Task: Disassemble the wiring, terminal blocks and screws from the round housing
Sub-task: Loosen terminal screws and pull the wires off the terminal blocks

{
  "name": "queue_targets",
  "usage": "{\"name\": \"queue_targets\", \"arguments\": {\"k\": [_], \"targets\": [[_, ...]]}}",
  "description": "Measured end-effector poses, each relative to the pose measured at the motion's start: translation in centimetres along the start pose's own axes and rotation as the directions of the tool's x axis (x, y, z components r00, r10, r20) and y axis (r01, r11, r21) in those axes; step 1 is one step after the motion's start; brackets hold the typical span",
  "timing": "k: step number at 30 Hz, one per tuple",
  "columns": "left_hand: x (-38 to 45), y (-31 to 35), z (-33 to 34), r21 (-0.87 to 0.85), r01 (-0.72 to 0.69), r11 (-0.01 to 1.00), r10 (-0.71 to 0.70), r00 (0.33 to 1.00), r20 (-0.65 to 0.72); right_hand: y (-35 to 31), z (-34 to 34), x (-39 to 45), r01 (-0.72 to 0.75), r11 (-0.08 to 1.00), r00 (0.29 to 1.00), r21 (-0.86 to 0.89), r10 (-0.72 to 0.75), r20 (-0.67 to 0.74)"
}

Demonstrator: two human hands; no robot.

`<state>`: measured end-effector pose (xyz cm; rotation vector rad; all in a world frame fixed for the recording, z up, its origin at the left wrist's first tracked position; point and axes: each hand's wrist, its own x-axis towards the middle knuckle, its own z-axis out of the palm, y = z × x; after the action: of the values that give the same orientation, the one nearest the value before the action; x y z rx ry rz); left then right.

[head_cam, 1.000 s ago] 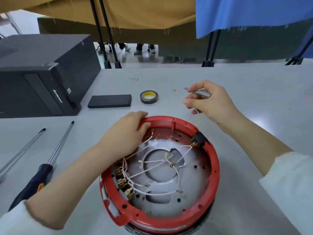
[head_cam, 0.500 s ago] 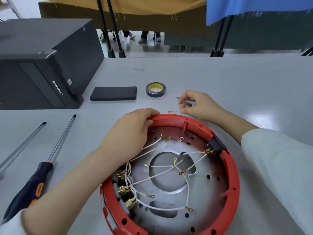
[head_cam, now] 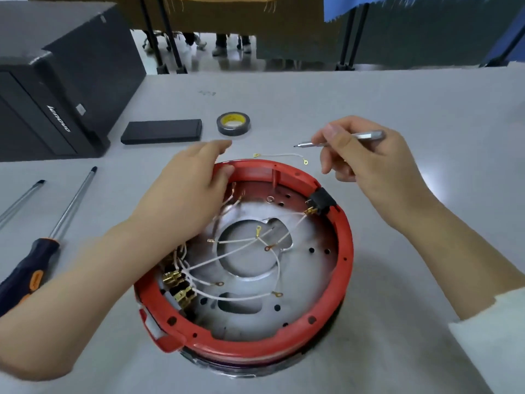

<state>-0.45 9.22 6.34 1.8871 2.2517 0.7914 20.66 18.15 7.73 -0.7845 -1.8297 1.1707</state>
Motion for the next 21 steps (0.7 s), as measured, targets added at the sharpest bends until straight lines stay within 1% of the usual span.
{"name": "queue_targets", "arguments": {"k": [1, 3, 4, 6, 8, 10, 12, 16, 18, 21], "targets": [[-0.2, 0.6, -0.1, 0.018, -0.071, 0.997, 0.071, 0.998, -0.001, -0.2, 0.1, -1.1, -0.008, 1.000, 1.000, 0.027, 0.008, -0.005], [-0.6, 2.1, -0.1, 0.027, -0.224, 0.974, 0.222, 0.973, 0.058, -0.3, 0.1, -2.7, -0.014, 0.996, 1.000, 0.084, 0.016, -0.021], [-0.8, 2.8, -0.1, 0.005, -0.282, 0.959, 0.280, 0.955, 0.101, -0.3, 0.1, -3.4, -0.012, 0.993, 0.999, 0.117, 0.016, -0.033], [-1.4, 4.1, 0.2, -0.072, -0.349, 0.934, 0.356, 0.921, 0.158, -0.1, 0.2, -4.2, 0.001, 0.988, 0.998, 0.156, 0.009, -0.064], [-2.1, 4.8, 0.6, -0.136, -0.339, 0.931, 0.359, 0.918, 0.171, 0.3, 0.4, -4.9, 0.006, 0.987, 0.995, 0.161, 0.010, -0.097], [-2.6, 5.0, 1.1, -0.183, -0.247, 0.952, 0.279, 0.943, 0.182, 0.8, 0.4, -5.4, 0.015, 0.986, 0.990, 0.164, 0.008, -0.139], [-2.8, 4.8, 1.4, -0.217, -0.181, 0.959, 0.228, 0.950, 0.213, 1.2, 0.3, -5.7, 0.048, 0.987, 0.985, 0.151, -0.022, -0.170], [-2.8, 5.0, 1.5, -0.238, -0.175, 0.955, 0.231, 0.944, 0.234, 1.6, 0.2, -5.7, 0.106, 0.989, 0.983, 0.104, -0.088, -0.163], [-2.6, 5.3, 1.4, -0.220, -0.180, 0.959, 0.234, 0.940, 0.247, 1.8, 0.4, -5.7, 0.112, 0.991, 0.981, 0.078, -0.098, -0.169], [-2.0, 5.8, 1.2, -0.221, -0.153, 0.963, 0.210, 0.941, 0.266, 2.0, 0.6, -5.8, 0.104, 0.993, 0.978, 0.052, -0.092, -0.188]]}}
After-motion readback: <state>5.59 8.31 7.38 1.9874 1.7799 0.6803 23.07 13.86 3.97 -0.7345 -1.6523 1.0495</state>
